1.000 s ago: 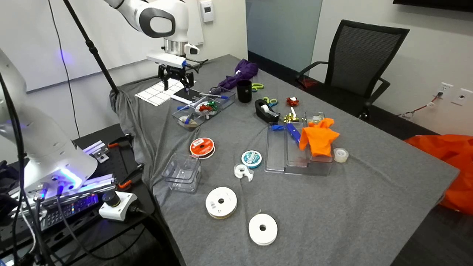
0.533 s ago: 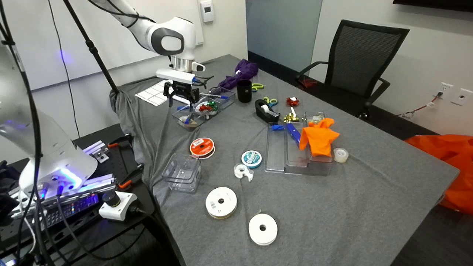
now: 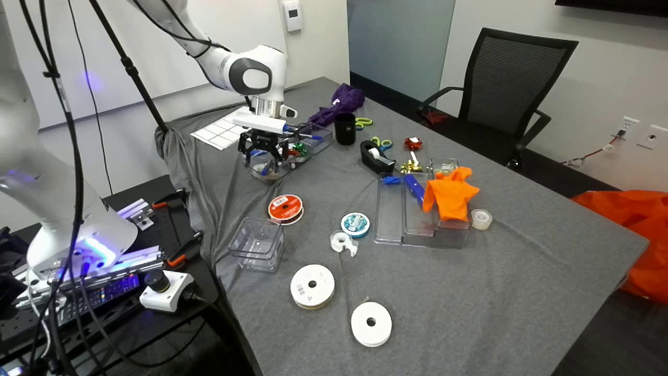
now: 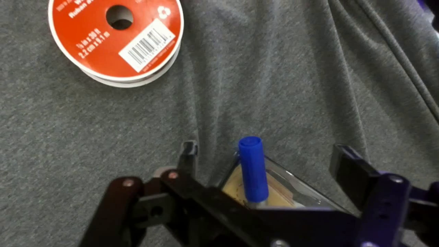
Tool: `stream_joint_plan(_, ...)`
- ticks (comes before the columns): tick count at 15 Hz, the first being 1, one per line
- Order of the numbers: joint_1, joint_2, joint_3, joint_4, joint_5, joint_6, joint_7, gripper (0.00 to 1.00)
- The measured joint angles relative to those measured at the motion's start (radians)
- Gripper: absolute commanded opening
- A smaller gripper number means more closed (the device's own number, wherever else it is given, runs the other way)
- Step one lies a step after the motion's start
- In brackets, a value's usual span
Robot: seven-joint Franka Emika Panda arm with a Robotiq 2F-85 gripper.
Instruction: Move the blue marker to the far left compartment of the container
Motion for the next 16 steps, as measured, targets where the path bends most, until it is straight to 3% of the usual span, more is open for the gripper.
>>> stream_joint_plan(10, -0.001, 0.045, 0.000, 0.033, -0.018, -0.005, 0.000, 0.03)
stream_joint_plan(16, -0.002, 0.042, 0.003, 0.038, -0.021, -0.022, -0.002, 0.05)
